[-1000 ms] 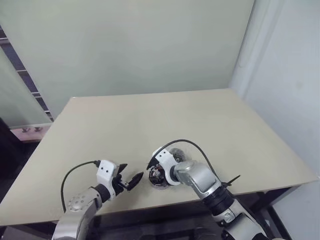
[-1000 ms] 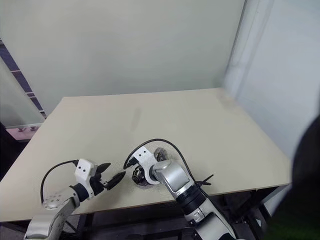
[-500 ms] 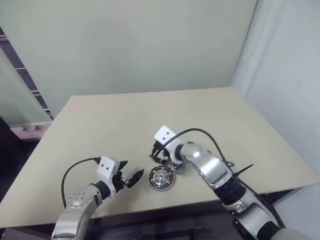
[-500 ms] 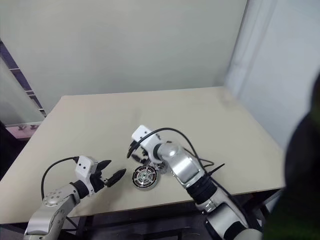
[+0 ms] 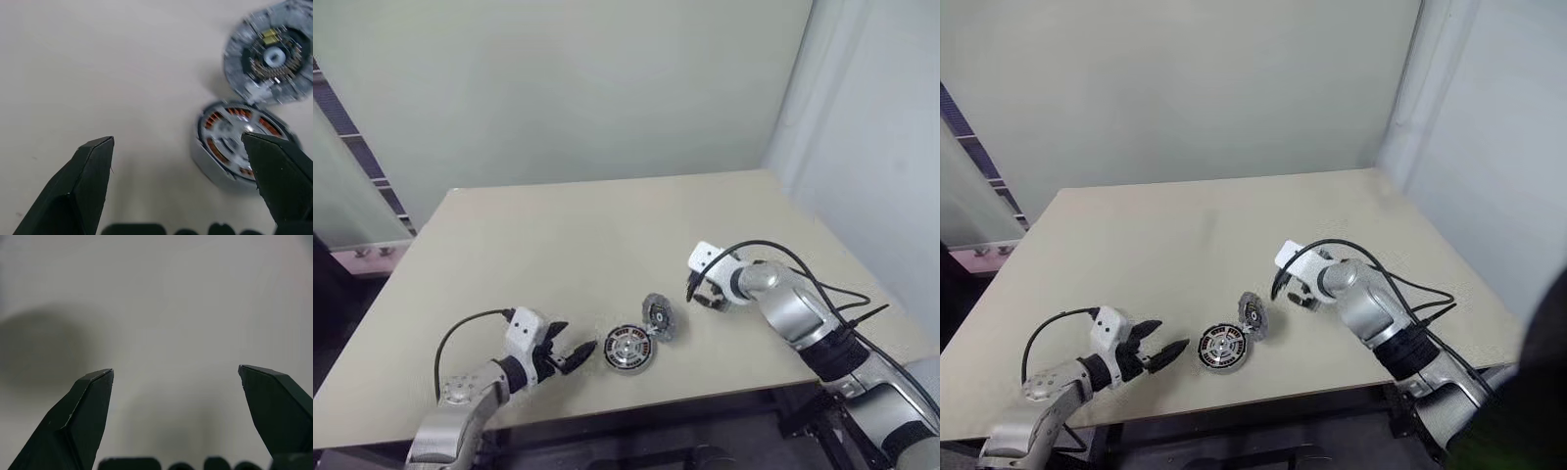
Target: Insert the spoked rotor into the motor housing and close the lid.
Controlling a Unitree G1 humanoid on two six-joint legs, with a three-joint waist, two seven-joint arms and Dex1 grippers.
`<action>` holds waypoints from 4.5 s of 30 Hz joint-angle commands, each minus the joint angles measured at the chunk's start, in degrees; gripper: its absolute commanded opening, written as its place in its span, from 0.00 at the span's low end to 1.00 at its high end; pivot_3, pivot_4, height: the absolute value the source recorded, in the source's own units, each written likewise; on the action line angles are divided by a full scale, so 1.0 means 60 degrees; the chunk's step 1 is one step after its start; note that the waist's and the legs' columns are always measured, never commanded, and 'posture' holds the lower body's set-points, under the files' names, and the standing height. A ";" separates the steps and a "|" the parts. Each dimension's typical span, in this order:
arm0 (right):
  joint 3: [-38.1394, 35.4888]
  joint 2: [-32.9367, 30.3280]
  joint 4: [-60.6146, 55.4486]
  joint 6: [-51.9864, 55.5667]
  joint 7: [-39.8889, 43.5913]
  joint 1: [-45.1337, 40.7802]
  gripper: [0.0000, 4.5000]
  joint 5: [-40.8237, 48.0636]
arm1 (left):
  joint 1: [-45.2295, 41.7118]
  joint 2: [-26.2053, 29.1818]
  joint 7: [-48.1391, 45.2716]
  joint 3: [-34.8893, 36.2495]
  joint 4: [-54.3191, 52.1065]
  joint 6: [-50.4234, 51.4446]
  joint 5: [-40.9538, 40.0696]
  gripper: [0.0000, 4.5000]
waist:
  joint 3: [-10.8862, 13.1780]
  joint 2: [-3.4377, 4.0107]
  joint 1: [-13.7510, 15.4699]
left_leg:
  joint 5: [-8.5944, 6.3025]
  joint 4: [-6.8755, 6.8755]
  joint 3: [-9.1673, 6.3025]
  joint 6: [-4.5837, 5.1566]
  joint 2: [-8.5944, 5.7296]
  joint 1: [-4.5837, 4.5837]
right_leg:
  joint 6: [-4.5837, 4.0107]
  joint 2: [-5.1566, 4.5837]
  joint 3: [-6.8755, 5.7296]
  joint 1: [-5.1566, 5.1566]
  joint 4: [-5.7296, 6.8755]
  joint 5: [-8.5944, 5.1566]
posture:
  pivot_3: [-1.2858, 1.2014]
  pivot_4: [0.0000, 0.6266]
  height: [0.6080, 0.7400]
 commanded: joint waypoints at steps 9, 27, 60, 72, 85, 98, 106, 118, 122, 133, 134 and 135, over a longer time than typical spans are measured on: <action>-0.0184 0.2062 -0.0615 0.0004 -0.0196 0.0732 0.99 0.0940 | 0.0052 0.0515 -0.0632 -0.0107 -0.0649 0.1001 -0.0450 1.00 | 0.0000 0.0000 0.0016 | 0.0000 0.0044 0.0002 -0.0001 0.0004 -0.0004 | 0.0000 0.0002 0.0001 0.0014 0.0001 0.0000 | 0.52 0.00 1.00; 0.0118 0.3031 0.0717 -0.1547 -0.0114 0.1505 0.99 0.1317 | 0.0167 0.0586 -0.0958 -0.0545 -0.0581 0.0827 -0.0246 1.00 | 0.0000 0.0001 0.0013 | 0.0000 0.0042 0.0003 -0.0002 0.0004 0.0004 | 0.0000 0.0003 0.0005 0.0013 0.0014 0.0000 | 0.52 0.00 1.00; -0.0551 0.3142 0.4544 -0.5137 0.2847 0.0277 1.00 0.1902 | -0.0300 0.0814 -0.1324 -0.0330 -0.0224 0.0337 -0.0208 0.00 | 0.0000 0.0002 0.0011 | 0.0001 0.0066 0.0000 -0.0002 0.0019 0.0007 | -0.0003 0.0058 0.0055 0.0023 0.0036 0.0004 | 0.52 0.00 1.00; -0.0508 0.3430 0.5149 -0.5499 0.2974 0.0076 0.73 0.1492 | -0.0345 0.0883 -0.1230 -0.0377 -0.0371 0.0413 -0.0183 0.00 | 0.0000 0.0003 0.0010 | 0.0002 0.0078 -0.0002 -0.0003 0.0024 0.0018 | -0.0008 0.0068 0.0061 0.0023 0.0069 0.0007 | 0.52 0.00 1.00; -0.0605 0.3703 0.4479 -0.4111 0.2559 0.0234 0.73 0.1371 | -0.0721 0.0684 -0.1088 -0.0675 -0.0243 0.0385 -0.0076 0.00 | 0.0002 0.0006 0.0008 | 0.0000 0.0156 -0.0006 -0.0004 0.0032 0.0031 | -0.0012 0.0090 0.0074 0.0023 0.0153 0.0005 | 0.52 0.00 1.00; -0.1172 0.4086 0.3708 -0.3036 0.1797 0.0662 0.73 0.1807 | -0.0827 0.0605 -0.1137 -0.0741 -0.0123 0.0367 0.0018 0.00 | 0.0002 0.0006 0.0004 | 0.0000 0.0151 -0.0008 -0.0005 0.0035 0.0026 | -0.0011 0.0094 0.0075 0.0017 0.0152 0.0005 | 0.52 0.00 1.00; -0.0590 0.4019 0.3266 -0.2989 0.1311 0.1056 0.73 0.1340 | -0.0838 0.0625 -0.1142 -0.0763 -0.0131 0.0389 0.0024 0.00 | 0.0002 0.0005 0.0003 | 0.0000 0.0151 -0.0008 -0.0005 0.0037 0.0026 | -0.0011 0.0095 0.0075 0.0016 0.0152 0.0005 | 0.52 0.00 1.00; -0.0124 0.4091 0.2903 -0.2851 0.0581 0.1447 0.73 0.0871 | -0.0768 0.0645 -0.1118 -0.0751 -0.0195 0.0399 -0.0013 0.00 | 0.0002 0.0005 -0.0007 | 0.0000 0.0151 -0.0004 -0.0005 0.0045 0.0045 | -0.0013 0.0097 0.0074 0.0023 0.0152 0.0003 | 0.52 0.00 1.00; -0.0012 0.4041 0.2845 -0.2647 0.0560 0.1509 0.73 0.0855 | -0.0742 0.0634 -0.1106 -0.0768 -0.0206 0.0394 -0.0003 0.00 | 0.0002 0.0005 -0.0007 | -0.0001 0.0146 -0.0003 -0.0006 0.0046 0.0059 | -0.0013 0.0098 0.0074 0.0032 0.0152 0.0003 | 0.52 0.00 1.00; 0.0108 0.3769 0.2788 -0.2513 0.0763 0.1387 0.73 0.0858 | -0.1353 0.0167 -0.0519 -0.1602 0.0830 -0.0492 0.1180 0.00 | 0.0002 0.0006 0.0005 | -0.0002 0.0139 -0.0001 -0.0007 0.0045 0.0063 | -0.0013 0.0098 0.0076 0.0035 0.0146 0.0002 | 0.52 0.00 1.00; 0.0118 0.3743 0.2783 -0.2509 0.0783 0.1378 0.73 0.0858 | -0.1433 0.0089 -0.0443 -0.1710 0.1064 -0.0619 0.1342 0.00 | 0.0001 0.0006 0.0005 | -0.0002 0.0139 -0.0001 -0.0007 0.0045 0.0062 | -0.0013 0.0097 0.0076 0.0036 0.0147 0.0002 | 0.52 0.00 1.00; 0.0135 0.3713 0.2774 -0.2503 0.0805 0.1368 0.73 0.0853 | -0.1514 -0.0007 -0.0398 -0.1845 0.1325 -0.0770 0.1494 0.00 | 0.0001 0.0006 0.0008 | -0.0002 0.0139 -0.0001 -0.0007 0.0045 0.0062 | -0.0013 0.0098 0.0075 0.0037 0.0147 0.0002 | 0.52 0.00 1.00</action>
